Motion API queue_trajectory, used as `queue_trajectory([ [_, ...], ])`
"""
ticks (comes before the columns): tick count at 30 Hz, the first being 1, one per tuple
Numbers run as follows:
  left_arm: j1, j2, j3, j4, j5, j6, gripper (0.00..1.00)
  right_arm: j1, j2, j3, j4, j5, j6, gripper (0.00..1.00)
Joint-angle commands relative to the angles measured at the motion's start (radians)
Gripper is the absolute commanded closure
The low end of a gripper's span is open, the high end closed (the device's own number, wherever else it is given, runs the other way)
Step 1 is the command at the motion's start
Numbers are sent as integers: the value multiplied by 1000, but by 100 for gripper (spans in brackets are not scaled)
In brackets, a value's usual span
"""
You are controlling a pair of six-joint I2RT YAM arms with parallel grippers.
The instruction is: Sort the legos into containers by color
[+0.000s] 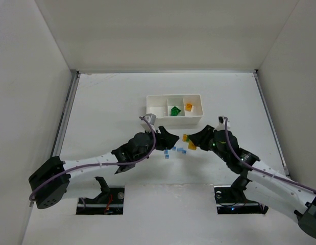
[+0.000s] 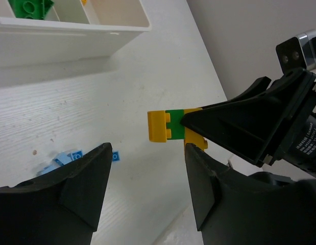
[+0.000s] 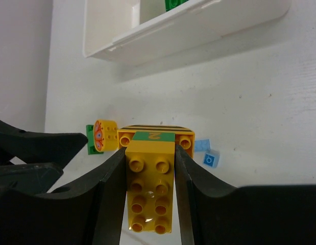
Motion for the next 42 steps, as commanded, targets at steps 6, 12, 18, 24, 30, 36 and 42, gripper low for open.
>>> queue_trajectory([
  [6, -51, 103, 117, 32, 10, -1, 45, -48, -46, -36, 171, -131, -9, 80],
  [12, -46, 163, 143, 47, -8, 0, 57, -64, -74, -47, 174, -162, -9, 80],
  [18, -45, 183, 155, 64, -10, 8, 69, -91, -103, -61, 174, -194, -5, 80],
  [24, -51, 208, 163, 75, -11, 5, 61, -112, -117, -74, 183, -224, 5, 80],
  [30, -49, 220, 161, 87, -40, 13, 58, -114, -115, -81, 184, -228, 6, 80],
  [36, -51, 223, 143, 140, -43, 8, 55, -115, -117, -84, 194, -229, 15, 80],
  [42, -43, 208, 114, 193, -33, -22, 56, -117, -115, -87, 203, -229, 28, 80],
])
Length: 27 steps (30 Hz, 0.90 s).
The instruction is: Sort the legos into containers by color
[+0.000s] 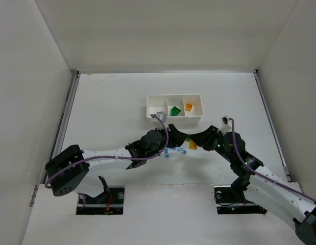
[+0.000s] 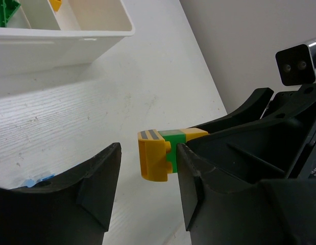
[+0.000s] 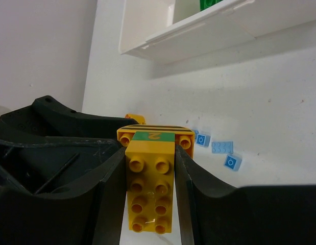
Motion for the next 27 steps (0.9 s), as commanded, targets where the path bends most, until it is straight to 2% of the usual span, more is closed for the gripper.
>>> queue_trajectory([
  [1, 8, -20, -12, 92, -1, -20, 57, -8, -12, 3, 82, -14, 18, 80],
  [10, 5, 6, 2, 76, 8, -29, 64, -2, -16, 0, 99, -16, 39, 80],
  [19, -7, 34, 18, 82, 16, -49, 67, 0, -7, -12, 165, -17, 84, 80],
  [27, -2, 9, 1, 87, 9, -52, 88, 1, -16, -15, 174, -17, 97, 81],
])
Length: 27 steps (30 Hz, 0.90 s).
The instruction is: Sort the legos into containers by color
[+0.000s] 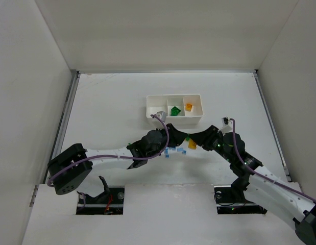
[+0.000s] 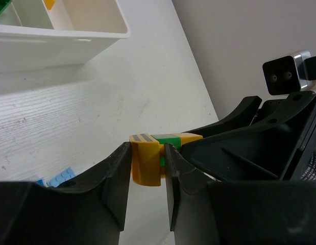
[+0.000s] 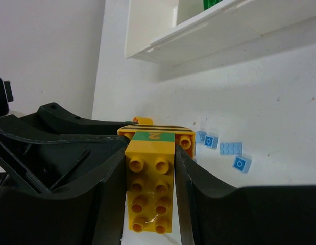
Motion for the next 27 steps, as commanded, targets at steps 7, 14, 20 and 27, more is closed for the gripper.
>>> queue_trajectory([
  [7, 35, -74, -38, 26, 4, 7, 93, -29, -56, -3, 117, -53, 37, 81],
  [14, 82, -93, -69, 19, 3, 9, 94, -66, -82, 0, 97, -94, 37, 81],
  [20, 105, -105, -53, 16, 14, 12, 94, -101, -94, 1, 71, -101, 19, 81],
  [27, 61, -53, 9, -75, 29, 61, 91, -147, -106, 9, 23, -82, -27, 81],
])
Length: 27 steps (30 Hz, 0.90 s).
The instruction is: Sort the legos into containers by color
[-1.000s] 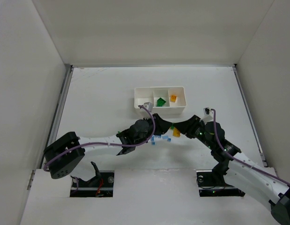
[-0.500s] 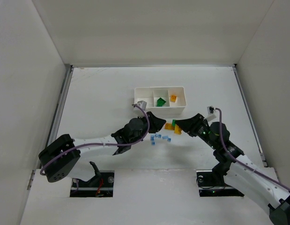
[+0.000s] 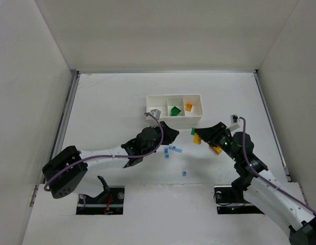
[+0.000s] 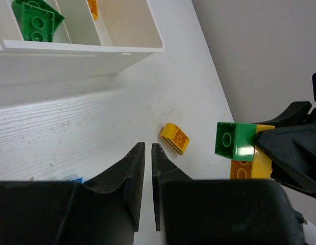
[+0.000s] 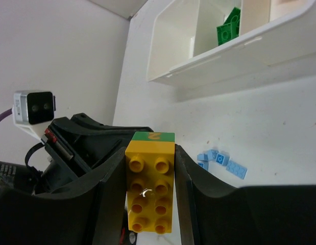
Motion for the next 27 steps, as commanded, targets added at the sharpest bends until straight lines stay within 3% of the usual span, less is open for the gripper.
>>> queue_trajectory([
  [1, -45, 24, 58, -31, 3, 57, 90, -34, -27, 10, -14, 17, -43, 81],
  [4, -85, 65, 61, -40, -23, 83, 85, -83, -27, 12, -28, 45, -66, 82],
  [11, -146, 97, 85, 25, -49, 65, 56, -98, 39, 13, 0, 59, -81, 81],
  [20, -151, 73, 33, 245, -17, -93, 50, -97, 60, 12, 51, 34, -52, 81],
  [23, -186, 122, 76, 244, 26, -66, 52, -112, 37, 39, 12, 48, -63, 81],
  [27, -254, 212, 114, 221, -45, 36, 52, -235, 30, 133, -67, 74, -90, 82],
])
